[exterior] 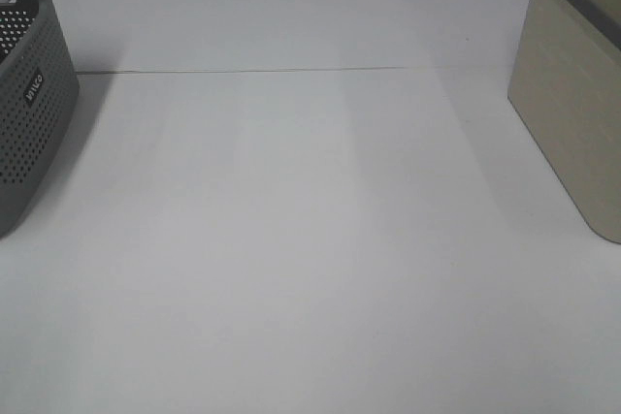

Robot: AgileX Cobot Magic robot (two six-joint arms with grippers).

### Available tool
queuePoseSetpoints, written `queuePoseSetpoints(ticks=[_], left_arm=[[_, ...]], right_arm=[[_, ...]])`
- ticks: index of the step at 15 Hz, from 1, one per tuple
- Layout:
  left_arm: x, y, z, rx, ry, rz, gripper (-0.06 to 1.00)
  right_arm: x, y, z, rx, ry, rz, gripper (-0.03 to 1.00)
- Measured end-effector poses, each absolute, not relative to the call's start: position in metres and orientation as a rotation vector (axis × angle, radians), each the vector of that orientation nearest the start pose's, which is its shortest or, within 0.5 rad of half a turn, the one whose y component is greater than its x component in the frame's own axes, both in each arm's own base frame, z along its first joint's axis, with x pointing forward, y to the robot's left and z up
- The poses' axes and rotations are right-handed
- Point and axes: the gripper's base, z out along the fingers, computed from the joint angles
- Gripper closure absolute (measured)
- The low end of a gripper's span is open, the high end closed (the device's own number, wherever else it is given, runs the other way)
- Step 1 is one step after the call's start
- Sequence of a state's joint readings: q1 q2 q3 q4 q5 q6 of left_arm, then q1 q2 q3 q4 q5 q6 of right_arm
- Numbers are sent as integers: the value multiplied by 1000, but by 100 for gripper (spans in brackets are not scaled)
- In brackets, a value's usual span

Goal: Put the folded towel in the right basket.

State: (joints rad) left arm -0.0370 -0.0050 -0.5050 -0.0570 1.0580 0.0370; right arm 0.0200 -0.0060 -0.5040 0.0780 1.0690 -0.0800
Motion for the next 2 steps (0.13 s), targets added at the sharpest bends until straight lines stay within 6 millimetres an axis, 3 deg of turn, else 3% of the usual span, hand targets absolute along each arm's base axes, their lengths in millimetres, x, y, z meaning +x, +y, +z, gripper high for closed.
queuePoseSetpoints(ticks=[2], left_arm=[[-6, -4, 279, 78, 2029, -68, 7]], right_arm=[[-7, 6, 278, -106, 2038, 56, 43]])
